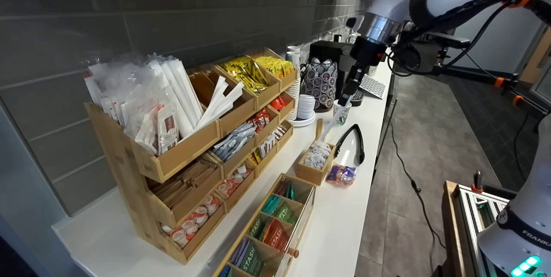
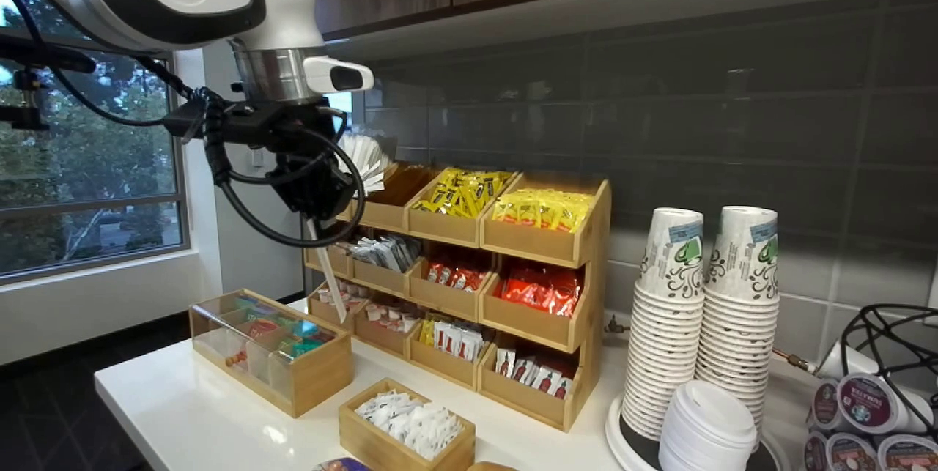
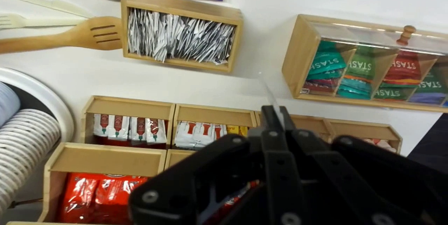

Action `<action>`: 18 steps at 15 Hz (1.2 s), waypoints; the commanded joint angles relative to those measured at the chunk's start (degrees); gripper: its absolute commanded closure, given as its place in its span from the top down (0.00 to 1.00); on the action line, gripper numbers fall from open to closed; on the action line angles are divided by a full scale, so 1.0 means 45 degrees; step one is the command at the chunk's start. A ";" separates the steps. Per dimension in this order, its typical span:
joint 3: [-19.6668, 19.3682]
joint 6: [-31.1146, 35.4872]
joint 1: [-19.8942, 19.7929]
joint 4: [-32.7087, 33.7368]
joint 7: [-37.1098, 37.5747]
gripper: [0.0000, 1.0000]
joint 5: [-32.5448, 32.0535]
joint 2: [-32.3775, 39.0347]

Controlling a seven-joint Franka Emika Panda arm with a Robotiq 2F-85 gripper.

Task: Put one white straw on the counter.

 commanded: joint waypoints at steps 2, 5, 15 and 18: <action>-0.0413 0.1270 0.0396 -0.0453 -0.1795 0.01 0.0723 0.0644; -0.0505 0.2300 0.0562 -0.0706 -0.2529 0.01 0.1107 0.1016; -0.0574 0.4873 0.1157 -0.1498 -0.4484 0.01 0.2527 0.2157; -0.0660 0.5769 0.1488 -0.1761 -0.5222 0.01 0.3439 0.2461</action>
